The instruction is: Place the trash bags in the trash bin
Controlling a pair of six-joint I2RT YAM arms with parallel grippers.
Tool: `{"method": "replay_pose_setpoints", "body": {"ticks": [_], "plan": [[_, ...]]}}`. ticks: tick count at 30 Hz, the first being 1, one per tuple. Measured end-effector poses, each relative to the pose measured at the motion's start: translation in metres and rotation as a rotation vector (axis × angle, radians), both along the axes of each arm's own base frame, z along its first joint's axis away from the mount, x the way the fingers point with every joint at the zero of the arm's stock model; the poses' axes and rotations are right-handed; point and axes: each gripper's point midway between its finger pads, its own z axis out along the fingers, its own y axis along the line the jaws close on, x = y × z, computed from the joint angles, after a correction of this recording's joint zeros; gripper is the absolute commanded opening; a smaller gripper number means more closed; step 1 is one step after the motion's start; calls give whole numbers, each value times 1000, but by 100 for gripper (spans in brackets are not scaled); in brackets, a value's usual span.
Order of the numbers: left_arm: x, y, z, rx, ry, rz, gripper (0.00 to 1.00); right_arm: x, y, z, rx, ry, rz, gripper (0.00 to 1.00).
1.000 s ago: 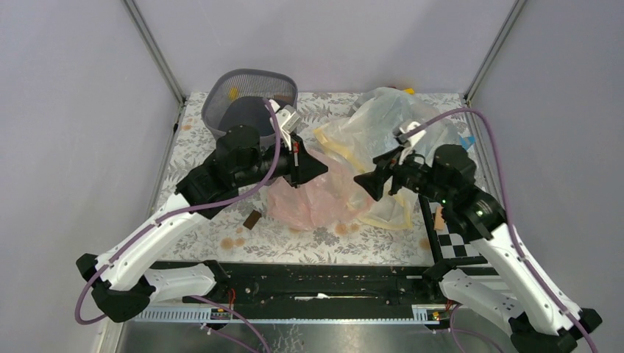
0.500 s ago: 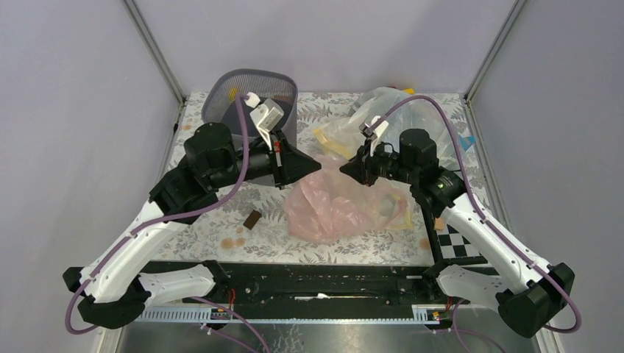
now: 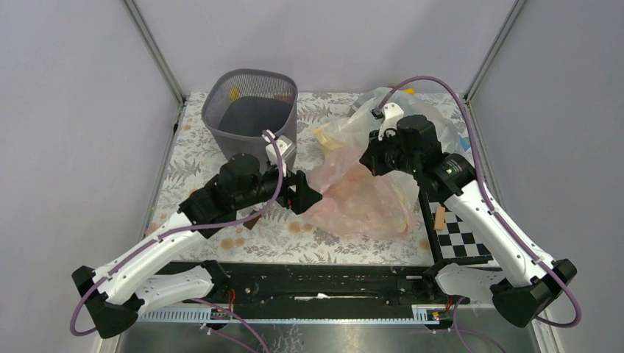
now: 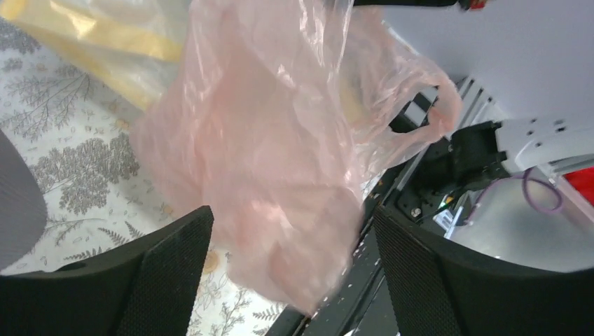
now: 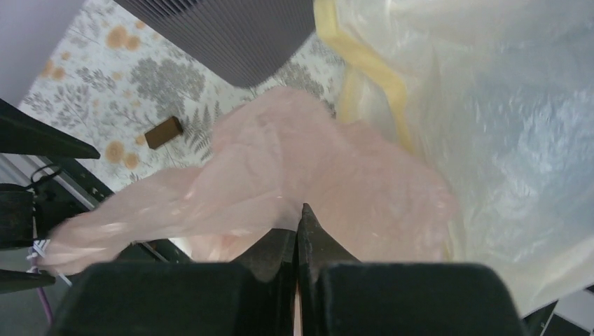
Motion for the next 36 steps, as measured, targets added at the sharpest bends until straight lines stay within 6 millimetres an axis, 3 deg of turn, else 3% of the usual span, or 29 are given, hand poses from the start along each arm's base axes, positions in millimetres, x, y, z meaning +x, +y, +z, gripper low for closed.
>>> {"method": "replay_pose_setpoints", "body": {"ticks": [2,4,10,14,17,21,27,33,36], "plan": [[-1,3,-22,19,14,8,93,-1,-3,-11,-24,41,-20,0],[-1,7,-31,18,5,20,94,-1,-4,-21,-43,75,-30,0],[8,20,-28,-60,-97,108,98,3,-2,-39,-74,125,-34,0],[12,21,-38,-85,-122,134,99,4,-3,-43,-84,132,-40,0],[16,14,-44,-80,-124,155,99,5,-2,-45,-87,138,-40,0],[4,-6,-55,-47,-145,125,99,8,0,-54,-103,161,-39,0],[1,-21,-87,75,-163,128,99,9,4,-63,-112,190,-26,0],[9,-11,-119,169,-164,187,85,9,6,-60,-104,186,-19,0],[14,-1,-139,221,-163,229,68,9,6,-60,-103,186,-18,0]]}}
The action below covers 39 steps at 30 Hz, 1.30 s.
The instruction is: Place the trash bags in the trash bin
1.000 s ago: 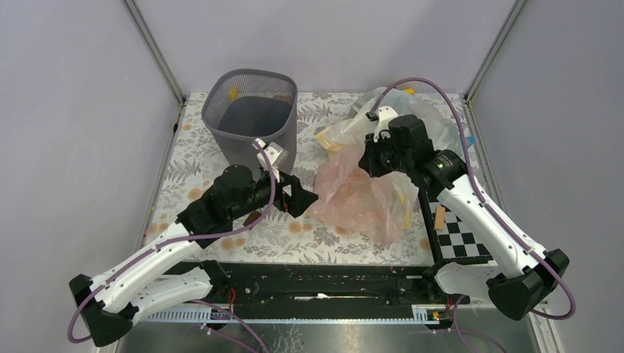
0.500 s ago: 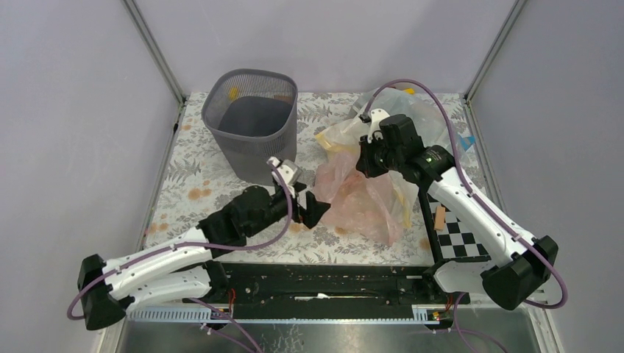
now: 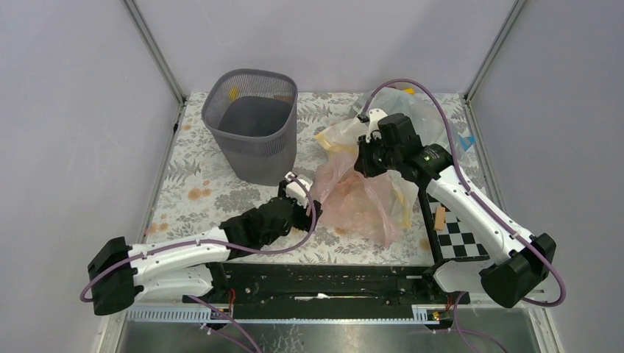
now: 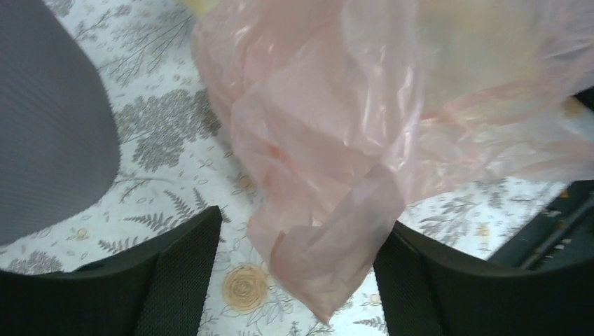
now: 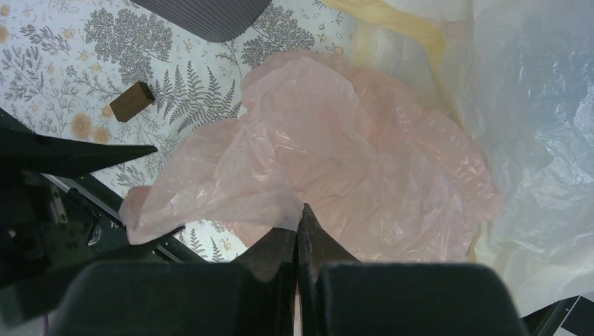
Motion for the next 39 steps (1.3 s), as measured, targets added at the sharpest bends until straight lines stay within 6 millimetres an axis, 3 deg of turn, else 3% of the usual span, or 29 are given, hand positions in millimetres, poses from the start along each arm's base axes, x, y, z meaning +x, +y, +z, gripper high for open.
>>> {"method": "replay_pose_setpoints", "body": {"ticks": [2,5,6,8,10,11,13,18,20,22,24,25,30,32,39], "plan": [[5,6,-13,46,-1,35,46,0,0,0,0,0,0,0],[11,9,-24,87,1,74,2,1,-1,0,-4,-3,-6,3],[13,11,-27,108,-3,81,0,1,-2,0,-7,-5,-9,8],[14,14,-29,132,6,97,0,4,-5,1,-17,-16,-27,27],[14,15,-21,146,19,105,0,5,-8,3,-22,-29,-44,45],[14,13,-11,145,25,105,0,6,-9,5,-22,-37,-53,49],[14,6,15,112,32,93,0,8,-13,10,-26,-63,-64,55],[16,-18,110,-114,68,29,0,3,-16,26,-5,-122,-44,70],[20,-18,133,-194,101,16,0,-4,-18,39,29,-171,-29,82],[23,-19,142,-250,143,-1,0,-16,-23,54,68,-230,-12,86],[23,-22,143,-287,198,-26,0,-29,-27,69,109,-293,16,82],[22,-25,140,-300,237,-47,0,-38,-29,78,137,-332,37,75],[18,-31,124,-313,363,-95,0,-60,-23,89,238,-427,134,18],[15,-31,124,-321,391,-108,0,-60,-14,84,265,-433,177,1],[7,-23,129,-344,429,-126,0,-43,20,25,296,-344,269,0]]}}
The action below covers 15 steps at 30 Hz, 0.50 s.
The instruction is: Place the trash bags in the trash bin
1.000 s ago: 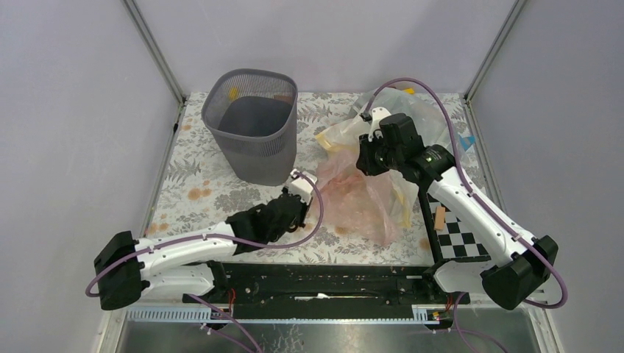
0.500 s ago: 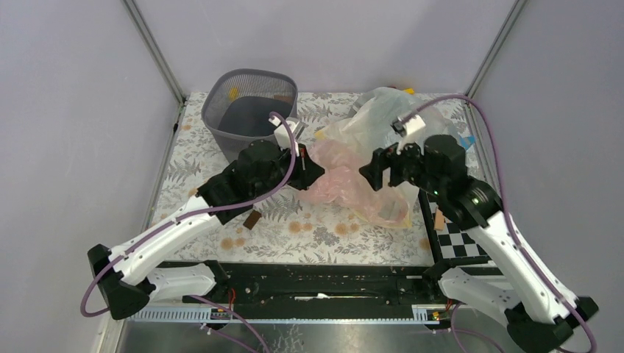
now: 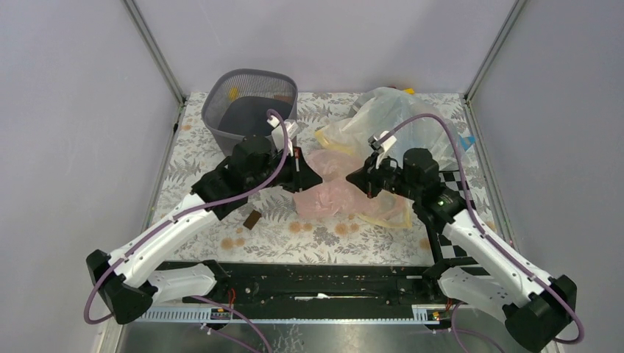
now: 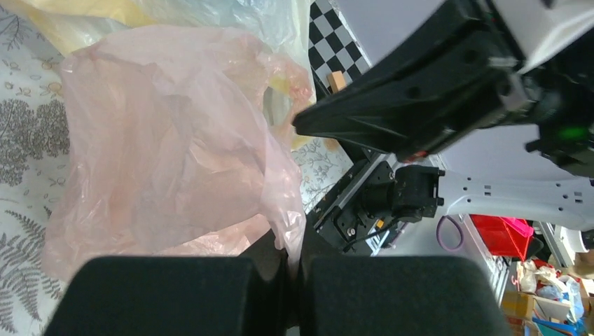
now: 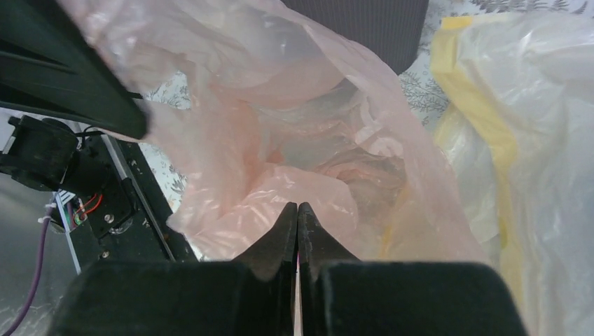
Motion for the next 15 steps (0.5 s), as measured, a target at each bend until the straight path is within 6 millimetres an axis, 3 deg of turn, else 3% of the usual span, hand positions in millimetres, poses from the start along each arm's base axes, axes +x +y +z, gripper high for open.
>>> {"method": "replay_pose_setpoints", "body": {"ticks": [2,9,15], "plan": [[-5,5,0,2,15,-7,0,5,7,-13,3,6,19,0],[-28,13,4,0,37,-80,0,22,36,-24,45,-47,74,0],[-40,17,28,-76,-22,-111,0,-5,64,-92,-27,32,140,0]]}}
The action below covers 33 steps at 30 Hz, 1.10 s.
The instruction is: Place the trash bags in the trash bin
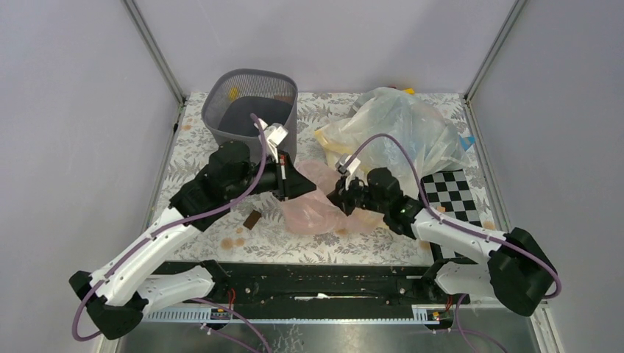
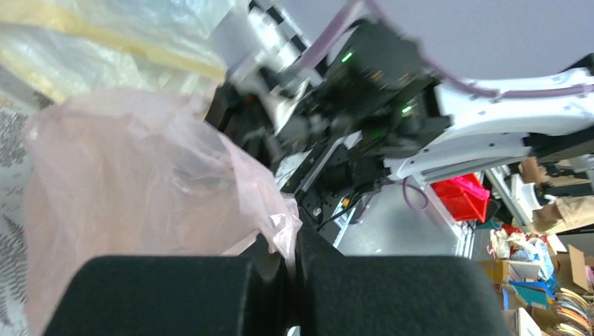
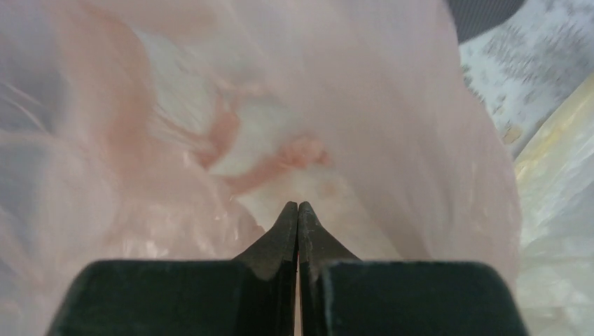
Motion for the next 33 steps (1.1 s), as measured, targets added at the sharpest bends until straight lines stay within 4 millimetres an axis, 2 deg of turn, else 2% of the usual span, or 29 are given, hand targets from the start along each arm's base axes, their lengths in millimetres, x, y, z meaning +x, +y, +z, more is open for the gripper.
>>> {"method": "replay_pose_setpoints", "body": {"ticks": [3,7,9,10,13,15,16,17,21,23,25,29,31,33], "plan": [[-5,1,18,-57,-32,-6,0,-8,-1,-24,-22,35,-20,0],[-9,2,49,-130,-77,-19,0,-4,-9,-42,-12,78,-107,0],[-15,4,81,-184,-122,-37,0,0,-13,-50,-20,101,-154,0],[-19,7,103,-218,-156,-48,0,4,-17,-54,-28,112,-198,0],[-41,23,181,-337,-299,-77,0,17,-29,-55,-42,111,-312,0],[-54,35,205,-361,-352,-85,0,27,-40,-39,-10,81,-410,0],[-57,38,206,-356,-355,-87,0,31,-45,-27,10,54,-448,0],[-62,42,206,-351,-362,-90,0,35,-57,-10,31,20,-509,0],[-60,41,190,-316,-353,-94,0,40,-98,22,30,-55,-681,0],[-53,33,165,-267,-317,-103,0,40,-121,36,-5,-82,-767,0],[-39,22,131,-198,-264,-106,0,40,-145,56,-42,-119,-858,0],[-16,6,67,-64,-166,-102,0,34,-179,97,-44,-178,-970,0],[-7,1,38,0,-124,-97,0,28,-184,105,-29,-185,-965,0],[-3,1,19,46,-102,-96,0,20,-180,106,-22,-182,-905,0]]}}
